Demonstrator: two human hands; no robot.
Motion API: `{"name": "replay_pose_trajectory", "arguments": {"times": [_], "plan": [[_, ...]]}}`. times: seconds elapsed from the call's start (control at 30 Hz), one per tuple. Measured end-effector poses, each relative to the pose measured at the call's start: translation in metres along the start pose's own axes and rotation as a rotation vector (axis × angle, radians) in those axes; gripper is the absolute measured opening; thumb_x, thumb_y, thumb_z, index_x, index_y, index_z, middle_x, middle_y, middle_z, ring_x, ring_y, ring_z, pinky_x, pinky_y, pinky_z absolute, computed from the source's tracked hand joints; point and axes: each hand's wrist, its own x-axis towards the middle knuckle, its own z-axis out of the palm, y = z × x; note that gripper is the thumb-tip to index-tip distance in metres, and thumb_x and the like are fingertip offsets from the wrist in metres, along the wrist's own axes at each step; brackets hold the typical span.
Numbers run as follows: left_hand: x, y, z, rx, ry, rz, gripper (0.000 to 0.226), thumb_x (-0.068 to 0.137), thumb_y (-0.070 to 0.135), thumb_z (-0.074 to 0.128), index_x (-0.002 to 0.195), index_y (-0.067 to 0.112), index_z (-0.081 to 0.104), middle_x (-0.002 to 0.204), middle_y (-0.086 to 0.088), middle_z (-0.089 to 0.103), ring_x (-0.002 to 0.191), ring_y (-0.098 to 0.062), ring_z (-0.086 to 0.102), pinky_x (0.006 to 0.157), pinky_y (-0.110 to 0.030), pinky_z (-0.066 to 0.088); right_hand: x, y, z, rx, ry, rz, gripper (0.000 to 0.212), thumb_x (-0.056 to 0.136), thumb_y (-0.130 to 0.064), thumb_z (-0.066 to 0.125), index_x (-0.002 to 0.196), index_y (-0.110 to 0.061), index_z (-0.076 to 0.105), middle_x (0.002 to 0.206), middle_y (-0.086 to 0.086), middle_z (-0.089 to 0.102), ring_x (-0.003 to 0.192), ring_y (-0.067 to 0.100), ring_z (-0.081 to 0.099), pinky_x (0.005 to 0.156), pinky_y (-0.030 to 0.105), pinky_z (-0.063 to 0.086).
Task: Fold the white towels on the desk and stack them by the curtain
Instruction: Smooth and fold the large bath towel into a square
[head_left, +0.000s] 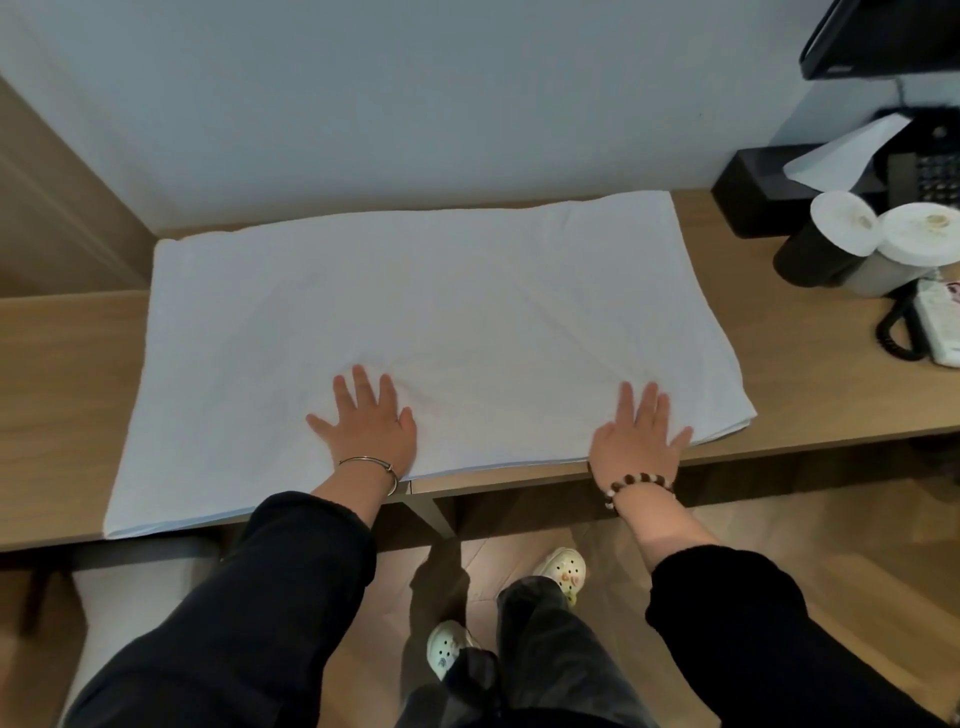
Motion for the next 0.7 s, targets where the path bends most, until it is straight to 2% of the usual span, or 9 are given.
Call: {"name": "replay_pose_trajectory", "arguments": {"times": [0.03,0.1,0.2,0.27,0.33,0.43,0.53,0.63,0.7], "plan": [[0.0,0.002,-0.004,0.017,0.036,0.007,0.055,0.098,0.041,0.018,0.149,0.022,0.015,0.159,-0.008,0.003,0.146,-0.031,-0.001,0.107,-0.066,0.017,0.001,-0.005,-0.003,-0.003,0.002,0.051,0.065,0.099,-0.036,0.025,0.152,-0.024,-0.009,0.159,0.007,-0.016,0.147,0.027,-0.009,0.116,0.054,0.002],[-0.001,0.012,-0.015,0.054,0.124,0.103,0.049,0.098,0.037,0.023,0.142,0.017,0.03,0.155,-0.01,0.017,0.144,-0.03,0.009,0.109,-0.062,0.019,0.001,-0.022,-0.008,-0.016,0.053,-0.06,0.067,0.098,-0.036,0.027,0.152,-0.021,-0.009,0.158,0.01,-0.016,0.146,0.029,-0.009,0.115,0.052,0.001],[-0.001,0.031,-0.012,0.016,0.137,0.432,0.054,0.099,0.039,0.02,0.15,0.023,0.015,0.16,-0.006,0.003,0.147,-0.027,0.0,0.115,-0.054,0.01,0.004,-0.032,-0.004,-0.052,0.065,-0.356,0.06,0.1,-0.043,0.018,0.151,-0.03,-0.011,0.158,0.004,-0.019,0.146,0.026,-0.012,0.115,0.051,-0.002],[-0.004,0.04,-0.008,0.023,0.065,0.51,0.054,0.099,0.04,0.017,0.151,0.031,0.005,0.16,-0.001,-0.005,0.147,-0.025,-0.005,0.116,-0.052,0.006,0.011,-0.022,-0.004,-0.059,0.03,-0.263,0.059,0.099,-0.048,0.014,0.15,-0.033,-0.013,0.158,0.0,-0.019,0.147,0.024,-0.012,0.115,0.053,-0.002],[-0.001,0.047,-0.013,0.014,0.075,0.459,0.05,0.098,0.038,0.023,0.147,0.03,0.022,0.158,-0.001,0.015,0.144,-0.026,0.013,0.112,-0.052,0.017,0.019,-0.015,-0.01,-0.024,0.016,-0.085,0.061,0.099,-0.047,0.015,0.151,-0.029,-0.01,0.159,0.003,-0.016,0.147,0.025,-0.01,0.115,0.053,0.001],[0.016,0.07,-0.038,-0.006,0.181,0.388,0.034,0.09,0.027,0.038,0.121,0.023,0.05,0.129,0.0,0.047,0.117,-0.022,0.041,0.094,-0.041,0.034,0.032,-0.022,-0.025,0.005,0.03,-0.073,0.062,0.1,-0.042,0.02,0.153,-0.019,-0.003,0.16,0.008,-0.012,0.147,0.028,-0.008,0.117,0.051,0.003],[0.047,0.101,-0.06,-0.084,0.19,0.393,0.038,0.087,0.021,0.043,0.125,0.018,0.046,0.139,-0.004,0.038,0.124,-0.024,0.036,0.095,-0.038,0.033,0.06,-0.033,-0.043,0.029,0.042,-0.201,0.059,0.101,-0.037,0.022,0.153,-0.019,-0.001,0.159,0.007,-0.013,0.146,0.028,-0.011,0.117,0.049,-0.001],[0.085,0.128,-0.071,-0.11,0.133,0.386,0.052,0.096,0.024,0.037,0.146,0.021,0.023,0.158,-0.007,0.011,0.144,-0.026,0.011,0.113,-0.045,0.019,0.102,-0.048,-0.064,0.041,0.025,-0.332,0.056,0.102,-0.036,0.022,0.153,-0.023,0.0,0.16,0.003,-0.014,0.146,0.025,-0.012,0.118,0.047,-0.003],[0.111,0.146,-0.075,-0.1,0.105,0.373,0.054,0.1,0.029,0.03,0.151,0.023,0.011,0.16,-0.005,0.0,0.147,-0.026,-0.001,0.116,-0.048,0.011,0.135,-0.06,-0.075,0.021,0.025,-0.442,0.055,0.102,-0.038,0.021,0.153,-0.028,0.001,0.16,0.001,-0.014,0.146,0.025,-0.012,0.117,0.047,-0.004]]}}
